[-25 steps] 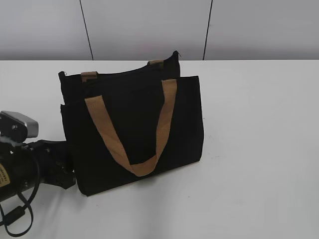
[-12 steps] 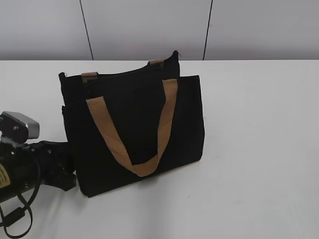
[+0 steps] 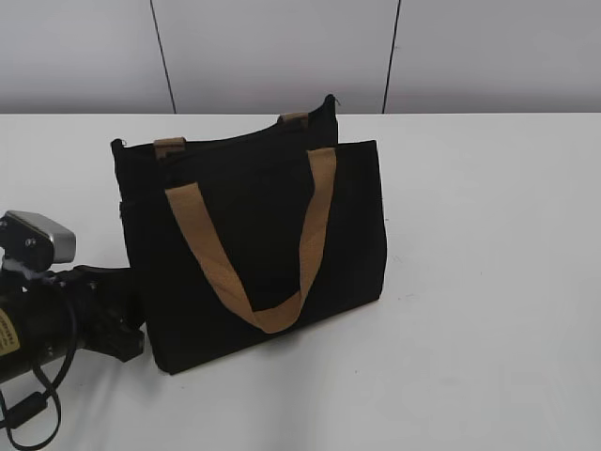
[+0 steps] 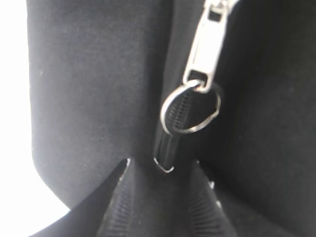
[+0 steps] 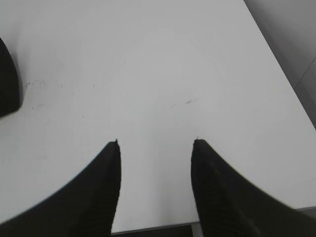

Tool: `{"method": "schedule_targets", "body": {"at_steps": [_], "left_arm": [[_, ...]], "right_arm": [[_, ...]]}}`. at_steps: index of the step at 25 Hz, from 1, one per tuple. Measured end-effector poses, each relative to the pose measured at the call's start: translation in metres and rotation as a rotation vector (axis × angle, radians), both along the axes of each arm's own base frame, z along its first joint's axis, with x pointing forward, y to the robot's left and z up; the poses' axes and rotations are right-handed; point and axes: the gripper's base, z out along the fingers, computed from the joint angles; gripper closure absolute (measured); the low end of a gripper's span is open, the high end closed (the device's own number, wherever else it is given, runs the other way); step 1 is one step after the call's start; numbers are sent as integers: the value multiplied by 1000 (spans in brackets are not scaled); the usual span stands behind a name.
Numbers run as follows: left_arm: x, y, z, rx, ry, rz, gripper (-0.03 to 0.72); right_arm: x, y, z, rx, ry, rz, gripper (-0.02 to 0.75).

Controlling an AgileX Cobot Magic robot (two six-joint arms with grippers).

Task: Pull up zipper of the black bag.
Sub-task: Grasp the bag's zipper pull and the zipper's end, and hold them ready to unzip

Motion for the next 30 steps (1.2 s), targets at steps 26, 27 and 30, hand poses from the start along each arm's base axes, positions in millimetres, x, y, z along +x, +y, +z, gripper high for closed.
{"method": "schedule_targets", "body": {"at_steps": [26,27,30], "left_arm": [[1,1,2,0,-8,11,689],[1,1,5,-1,-17,11,690],[0,1,18,-16,-68,14,690]], "right_arm": [[0,0,0,0,0,0,370],[0,0,0,0,0,0,370],[0,0,0,0,0,0,370]]}}
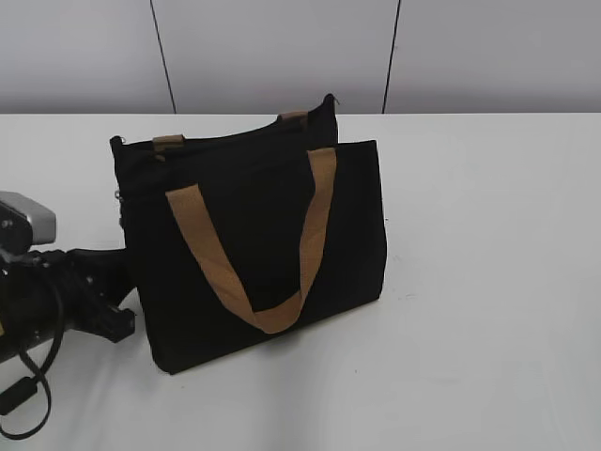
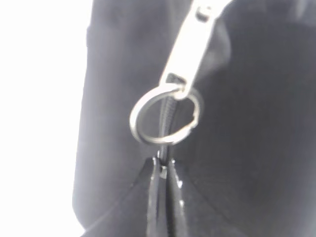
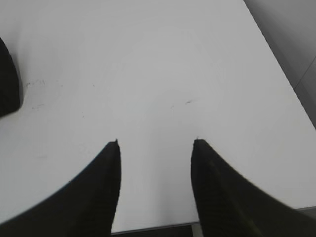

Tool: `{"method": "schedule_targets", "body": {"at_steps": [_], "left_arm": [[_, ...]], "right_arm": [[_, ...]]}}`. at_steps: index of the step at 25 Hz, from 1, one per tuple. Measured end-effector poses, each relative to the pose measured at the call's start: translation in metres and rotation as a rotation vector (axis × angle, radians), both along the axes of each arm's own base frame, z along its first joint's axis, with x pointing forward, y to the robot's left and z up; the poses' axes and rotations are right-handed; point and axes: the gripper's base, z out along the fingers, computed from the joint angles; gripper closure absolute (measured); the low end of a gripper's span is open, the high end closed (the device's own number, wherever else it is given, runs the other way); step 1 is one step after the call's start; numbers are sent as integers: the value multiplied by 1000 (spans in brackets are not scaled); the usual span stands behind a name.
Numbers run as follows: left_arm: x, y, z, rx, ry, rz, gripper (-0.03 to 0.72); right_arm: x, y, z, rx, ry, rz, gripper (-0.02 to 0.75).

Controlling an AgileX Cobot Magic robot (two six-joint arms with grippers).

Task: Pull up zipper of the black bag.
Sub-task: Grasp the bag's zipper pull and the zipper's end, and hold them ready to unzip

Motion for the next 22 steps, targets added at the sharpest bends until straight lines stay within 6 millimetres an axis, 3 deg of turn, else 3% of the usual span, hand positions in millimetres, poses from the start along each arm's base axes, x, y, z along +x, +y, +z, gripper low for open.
{"method": "schedule_targets", "body": {"at_steps": [13,22], "left_arm": [[-50,22,45,-57,-142,93,692],[-58,27,69,-151,-248,129,692]], "right_arm": [[0,0,0,0,0,0,370],[0,0,0,0,0,0,370]]}}
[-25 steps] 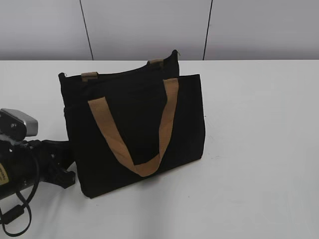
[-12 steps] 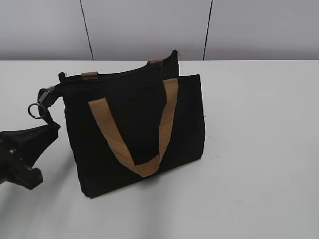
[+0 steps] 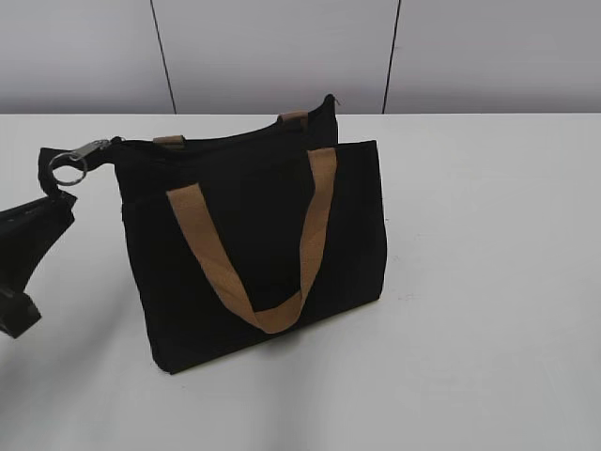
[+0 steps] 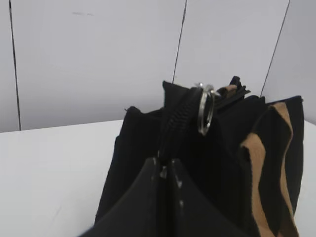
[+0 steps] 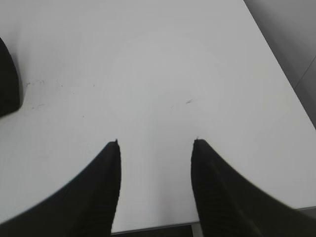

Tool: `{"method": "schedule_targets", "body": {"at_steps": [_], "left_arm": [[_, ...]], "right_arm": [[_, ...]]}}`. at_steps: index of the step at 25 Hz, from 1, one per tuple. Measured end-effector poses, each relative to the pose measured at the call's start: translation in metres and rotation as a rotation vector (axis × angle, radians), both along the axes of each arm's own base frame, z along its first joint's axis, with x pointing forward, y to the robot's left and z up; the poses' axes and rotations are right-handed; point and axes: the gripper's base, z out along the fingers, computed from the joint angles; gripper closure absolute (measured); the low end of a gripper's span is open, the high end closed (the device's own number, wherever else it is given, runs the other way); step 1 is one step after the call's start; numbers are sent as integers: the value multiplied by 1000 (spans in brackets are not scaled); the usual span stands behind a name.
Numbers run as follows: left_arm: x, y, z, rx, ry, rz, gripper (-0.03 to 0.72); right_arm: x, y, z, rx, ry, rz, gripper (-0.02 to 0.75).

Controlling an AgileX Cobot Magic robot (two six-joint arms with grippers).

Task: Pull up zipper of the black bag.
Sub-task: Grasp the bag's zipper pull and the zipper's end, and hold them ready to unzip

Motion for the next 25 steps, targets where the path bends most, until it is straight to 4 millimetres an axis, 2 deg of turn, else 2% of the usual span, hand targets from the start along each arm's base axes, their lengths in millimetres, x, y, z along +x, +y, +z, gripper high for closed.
{"method": "schedule_targets", "body": {"at_steps": [12,25], "left_arm": [[-6,8,22,-106,-93,60,692],[-6,8,22,-131,-61,64,693]], "right_arm": [[0,0,0,0,0,0,370],[0,0,0,0,0,0,370]]}}
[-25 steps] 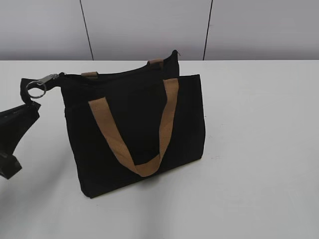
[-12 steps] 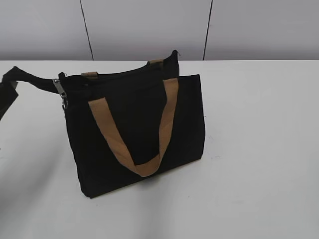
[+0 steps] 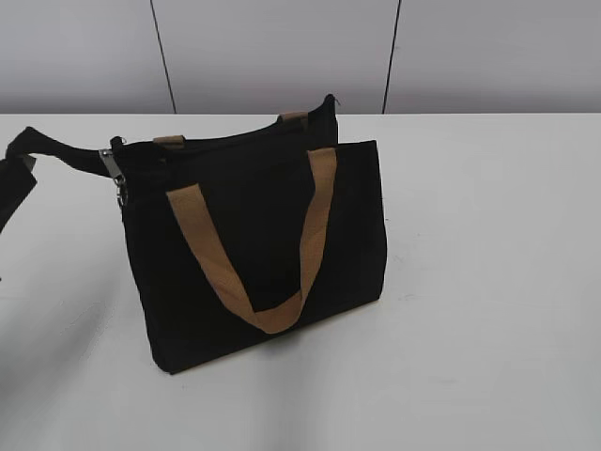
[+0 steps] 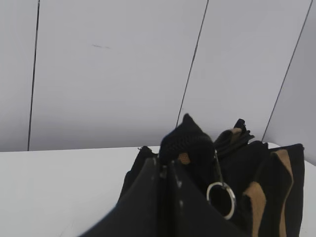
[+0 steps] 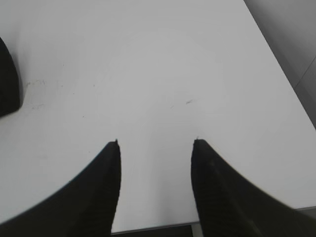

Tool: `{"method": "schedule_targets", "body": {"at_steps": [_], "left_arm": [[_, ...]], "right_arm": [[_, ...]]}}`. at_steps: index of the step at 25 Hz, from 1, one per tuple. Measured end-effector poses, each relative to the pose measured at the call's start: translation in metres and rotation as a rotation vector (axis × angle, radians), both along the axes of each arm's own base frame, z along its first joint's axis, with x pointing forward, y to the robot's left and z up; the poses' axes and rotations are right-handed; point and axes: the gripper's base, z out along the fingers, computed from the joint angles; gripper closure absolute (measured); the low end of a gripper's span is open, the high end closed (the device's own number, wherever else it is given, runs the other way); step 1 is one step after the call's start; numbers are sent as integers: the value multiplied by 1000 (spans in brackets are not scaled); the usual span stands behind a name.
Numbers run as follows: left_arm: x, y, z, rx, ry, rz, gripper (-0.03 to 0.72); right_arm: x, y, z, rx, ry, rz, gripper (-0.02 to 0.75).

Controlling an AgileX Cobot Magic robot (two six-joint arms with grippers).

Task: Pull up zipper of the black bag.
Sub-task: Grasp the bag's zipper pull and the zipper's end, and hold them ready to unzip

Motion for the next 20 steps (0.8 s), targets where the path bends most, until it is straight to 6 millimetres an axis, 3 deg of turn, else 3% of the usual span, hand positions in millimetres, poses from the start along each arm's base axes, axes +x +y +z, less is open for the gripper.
{"method": "schedule_targets", "body": {"at_steps": [13,20], "left_arm": [[18,-11,12,50,21,-56,694],[18,-11,12,52,23,-60,694]], "right_arm": [[0,1,0,10,0,9,370],[0,19,3,93,-19,217,370]]}}
